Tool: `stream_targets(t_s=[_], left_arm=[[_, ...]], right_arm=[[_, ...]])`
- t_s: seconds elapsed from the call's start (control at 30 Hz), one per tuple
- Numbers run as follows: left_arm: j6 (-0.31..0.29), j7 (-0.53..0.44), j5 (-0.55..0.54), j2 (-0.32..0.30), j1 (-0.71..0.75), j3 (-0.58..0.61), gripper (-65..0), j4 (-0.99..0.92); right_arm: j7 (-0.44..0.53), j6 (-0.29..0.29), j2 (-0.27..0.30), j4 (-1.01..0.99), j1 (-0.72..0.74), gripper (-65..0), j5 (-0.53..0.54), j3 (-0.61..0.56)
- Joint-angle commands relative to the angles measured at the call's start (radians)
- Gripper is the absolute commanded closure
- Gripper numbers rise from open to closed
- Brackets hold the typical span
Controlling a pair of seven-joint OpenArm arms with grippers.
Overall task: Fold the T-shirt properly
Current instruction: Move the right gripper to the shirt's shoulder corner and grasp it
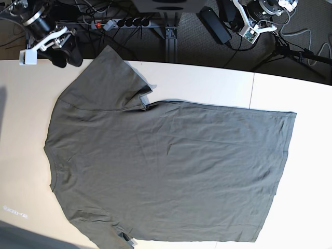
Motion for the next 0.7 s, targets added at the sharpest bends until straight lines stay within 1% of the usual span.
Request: stream_targets(t_s=[0.0, 0.07, 0.23, 0.4, 0.5, 0.67], left_arm=[[-0.01, -0.01, -0.006, -0.008, 0.01, -0.003, -7.6, 0.014], [-0.01, -0.001, -0.006, -0.008, 0.009, -0.003, -7.6, 0.014], [-0.01, 0.032, -0.005, -0.008, 0.01, -0.003, -7.6, 0.014], [-0.01, 0.039, -0.006, -0.012, 0.01, -0.003, -7.6, 0.014], [-0.01, 0.039, -0.005, -0.019, 0.009, -0.003, -7.6, 0.014], [-0.009, 0.042, -0.006, -0.022, 0.01, -0.003, -7.6, 0.014]], right_arm=[[-0.008, 0.063, 0.008, 0.007, 0.015, -37.8, 0.027, 0.009], [-0.049, 0.063, 0.007, -0.008, 0.055, -37.8, 0.048, 0.009], [-0.064, 0.056, 0.005, -0.069, 0.118, -37.8, 0.06, 0.009], [-0.112, 0.053, -0.015, -0.142, 0.145, -37.8, 0.113, 0.009], [-0.142, 0.053, -0.031, -0.164, 0.15, -37.8, 0.117, 0.008], [-0.15, 0.053, -0.055, -0.179, 0.15, -37.8, 0.117, 0.004]])
